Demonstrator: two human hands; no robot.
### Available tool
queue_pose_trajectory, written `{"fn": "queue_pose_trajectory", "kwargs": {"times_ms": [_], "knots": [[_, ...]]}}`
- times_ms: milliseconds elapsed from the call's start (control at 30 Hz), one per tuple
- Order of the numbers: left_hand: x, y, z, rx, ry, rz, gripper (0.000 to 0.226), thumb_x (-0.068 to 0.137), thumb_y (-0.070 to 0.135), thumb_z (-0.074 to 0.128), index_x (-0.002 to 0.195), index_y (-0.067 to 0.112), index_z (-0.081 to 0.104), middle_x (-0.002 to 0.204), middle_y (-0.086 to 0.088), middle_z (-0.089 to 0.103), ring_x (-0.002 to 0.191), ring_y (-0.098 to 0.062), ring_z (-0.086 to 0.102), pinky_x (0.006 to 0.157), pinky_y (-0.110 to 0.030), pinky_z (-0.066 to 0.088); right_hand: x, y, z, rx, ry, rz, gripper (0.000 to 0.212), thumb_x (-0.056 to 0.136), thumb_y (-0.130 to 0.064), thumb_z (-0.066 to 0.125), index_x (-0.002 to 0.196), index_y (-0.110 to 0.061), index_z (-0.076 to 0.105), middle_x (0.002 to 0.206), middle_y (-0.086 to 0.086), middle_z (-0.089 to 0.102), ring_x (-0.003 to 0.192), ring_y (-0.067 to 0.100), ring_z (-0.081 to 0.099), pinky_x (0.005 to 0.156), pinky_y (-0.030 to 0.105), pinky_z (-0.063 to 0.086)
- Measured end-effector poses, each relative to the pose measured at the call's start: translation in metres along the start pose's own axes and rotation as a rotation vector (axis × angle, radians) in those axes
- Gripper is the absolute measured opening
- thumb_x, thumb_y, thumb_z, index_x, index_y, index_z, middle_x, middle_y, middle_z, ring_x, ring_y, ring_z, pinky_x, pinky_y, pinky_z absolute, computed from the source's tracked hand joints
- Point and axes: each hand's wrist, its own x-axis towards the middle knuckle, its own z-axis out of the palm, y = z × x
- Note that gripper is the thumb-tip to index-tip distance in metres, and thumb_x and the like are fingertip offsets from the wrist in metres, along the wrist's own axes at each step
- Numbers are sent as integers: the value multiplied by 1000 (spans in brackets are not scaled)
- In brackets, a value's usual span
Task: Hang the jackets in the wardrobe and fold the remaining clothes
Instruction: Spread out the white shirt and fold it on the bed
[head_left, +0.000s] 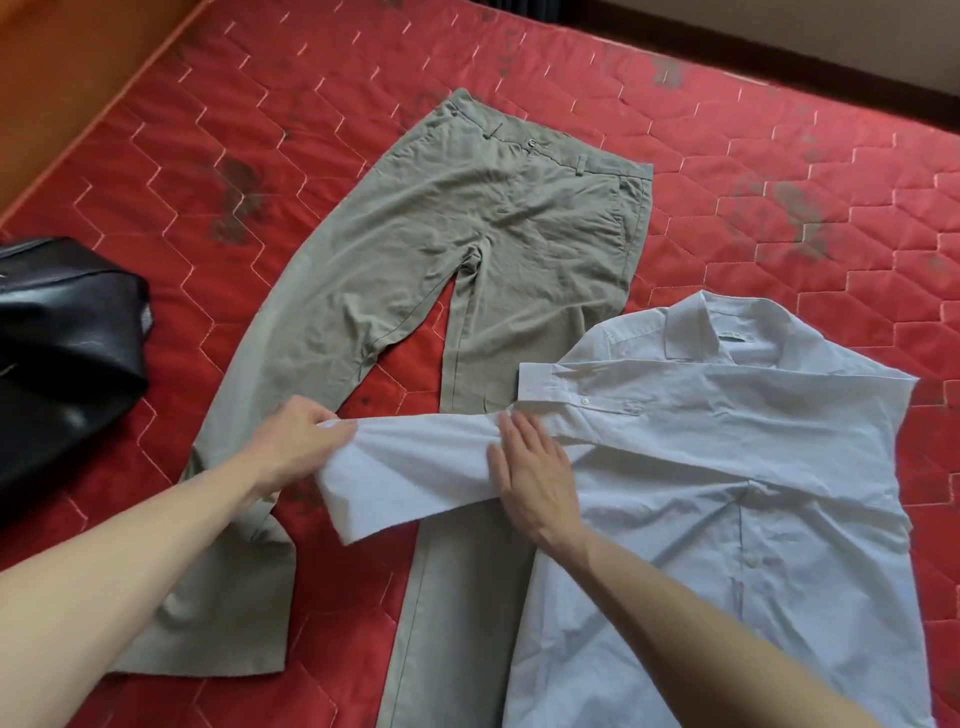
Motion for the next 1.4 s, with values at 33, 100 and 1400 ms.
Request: {"fn": "queue_pose_trajectory", "kwargs": {"times_ms": [33, 100, 1400], "knots": [[0, -7, -3, 47, 92, 85, 53, 87, 40, 66, 52, 22, 30, 50, 5, 26, 49, -15, 25, 56, -31, 28, 8, 2, -4, -47, 21, -7, 54, 110, -44, 32, 158, -21, 36, 166, 2, 34, 157, 23, 22, 125, 47, 24], [-4, -20, -8, 156, 321, 358, 56, 91, 39, 60, 49, 23, 28, 44, 8, 23, 43, -17, 25, 75, -30, 46, 23, 5, -17, -123, 112, -12, 53, 108, -44, 38, 155, -21, 42, 163, 5, 39, 152, 27, 31, 120, 49, 33], [-12, -77, -52, 482, 255, 67, 43, 99, 55, 53, 67, 27, 47, 64, 5, 56, 70, -28, 57, 65, -39, 41, 135, 46, -82, -371, -339, 16, 68, 100, -30, 52, 160, -36, 22, 172, -7, 7, 159, 25, 3, 124, 56, 9]]}}
